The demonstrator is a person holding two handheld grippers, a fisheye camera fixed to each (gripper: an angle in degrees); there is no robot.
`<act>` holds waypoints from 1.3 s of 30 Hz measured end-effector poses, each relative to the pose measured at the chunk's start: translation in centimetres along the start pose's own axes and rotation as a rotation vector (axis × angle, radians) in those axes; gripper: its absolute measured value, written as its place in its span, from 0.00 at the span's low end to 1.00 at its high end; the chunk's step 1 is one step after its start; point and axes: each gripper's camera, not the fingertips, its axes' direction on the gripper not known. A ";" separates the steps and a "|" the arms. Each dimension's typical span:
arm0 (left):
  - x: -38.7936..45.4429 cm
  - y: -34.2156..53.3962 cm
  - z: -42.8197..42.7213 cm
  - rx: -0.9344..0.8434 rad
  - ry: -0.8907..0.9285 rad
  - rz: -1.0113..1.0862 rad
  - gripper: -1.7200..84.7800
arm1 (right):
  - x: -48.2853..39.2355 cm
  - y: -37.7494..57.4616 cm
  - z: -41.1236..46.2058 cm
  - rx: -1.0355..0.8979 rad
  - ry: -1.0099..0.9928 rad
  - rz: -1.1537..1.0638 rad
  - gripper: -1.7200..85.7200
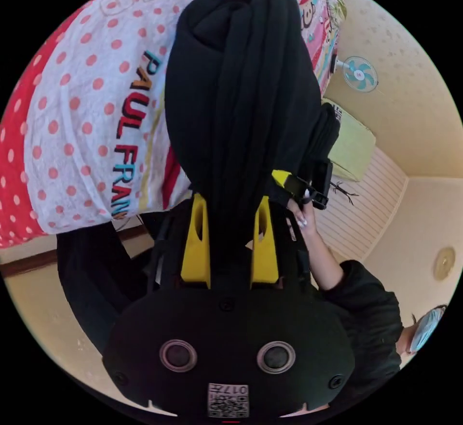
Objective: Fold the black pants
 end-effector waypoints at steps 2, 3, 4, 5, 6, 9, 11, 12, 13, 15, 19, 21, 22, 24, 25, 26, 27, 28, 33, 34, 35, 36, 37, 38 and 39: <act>1.4 1.3 -1.5 -0.034 0.042 0.055 0.17 | -1.4 -0.1 -0.6 -0.085 -0.103 -0.008 0.16; 2.3 2.3 -2.8 -0.039 0.071 0.085 0.17 | -3.0 0.2 -0.8 -0.122 -0.137 -0.038 0.16; 2.8 2.9 -3.6 -0.036 0.089 0.095 0.16 | -4.9 0.7 -1.0 -0.140 -0.158 -0.073 0.16; 3.6 4.0 -5.2 -0.023 0.126 0.115 0.16 | -5.8 0.9 -1.1 -0.145 -0.169 -0.081 0.16; 4.6 5.2 -7.1 0.004 0.154 0.142 0.16 | -7.7 1.1 -1.1 -0.144 -0.193 -0.093 0.15; 6.9 8.4 -13.2 0.146 0.160 0.206 0.16 | -13.3 0.2 -0.6 -0.128 -0.250 -0.151 0.15; 8.4 10.3 -17.1 0.247 0.134 0.242 0.16 | -17.6 -1.3 0.2 -0.126 -0.252 -0.209 0.15; 9.2 11.4 -19.8 0.307 0.127 0.264 0.16 | -20.7 -2.5 0.9 -0.124 -0.248 -0.258 0.15; 9.6 11.9 -21.0 0.337 0.126 0.272 0.16 | -23.9 -3.9 1.6 -0.123 -0.249 -0.311 0.15; 11.3 14.0 -26.6 0.472 0.090 0.315 0.16 | -29.0 -6.2 2.7 -0.125 -0.253 -0.403 0.15; 13.9 16.3 -34.4 0.676 0.008 0.371 0.16 | -41.5 -12.0 6.0 -0.139 -0.227 -0.636 0.15; 14.3 16.2 -39.0 0.778 -0.020 0.390 0.16 | -46.3 -14.7 7.7 -0.144 -0.196 -0.727 0.15; 14.1 15.9 -40.0 0.800 -0.014 0.389 0.16 | -49.0 -16.5 8.8 -0.133 -0.166 -0.772 0.16; 11.9 13.5 -43.4 0.908 -0.018 0.351 0.18 | -52.0 -19.7 10.7 -0.094 -0.102 -0.802 0.16; 10.9 12.8 -43.9 0.937 -0.028 0.316 0.18 | -52.9 -21.8 12.1 -0.059 -0.030 -0.793 0.16; 8.4 11.2 -44.5 0.982 -0.056 0.198 0.20 | -53.0 -22.9 12.9 -0.042 0.012 -0.772 0.16; 5.5 9.9 -44.4 1.000 -0.078 0.044 0.20 | -52.3 -25.0 14.4 -0.026 0.098 -0.687 0.16; 3.9 9.4 -44.1 0.992 -0.073 -0.032 0.20 | -50.5 -26.8 16.0 -0.058 0.178 -0.540 0.16; -5.9 7.4 -34.8 0.753 0.103 -0.226 0.12 | -41.2 -24.1 19.6 -0.195 0.170 -0.358 0.07; -6.5 7.4 -33.5 0.716 0.095 -0.234 0.11 | -38.3 -22.1 20.2 -0.252 0.200 -0.335 0.06; -7.6 7.4 -31.2 0.646 0.063 -0.259 0.09 | -36.8 -21.0 20.5 -0.287 0.223 -0.317 0.05; -8.7 7.6 -29.1 0.583 0.018 -0.297 0.07 | -33.3 -18.5 21.0 -0.368 0.286 -0.274 0.04; -9.4 7.7 -28.2 0.555 -0.003 -0.321 0.06 | -29.8 -15.8 21.4 -0.460 0.378 -0.229 0.04; -10.8 7.9 -26.6 0.507 -0.026 -0.380 0.04 | -27.9 -14.4 21.5 -0.513 0.437 -0.196 0.03; -12.6 7.8 -25.3 0.465 -0.020 -0.436 0.02 | -23.7 -11.4 21.5 -0.631 0.571 -0.103 0.03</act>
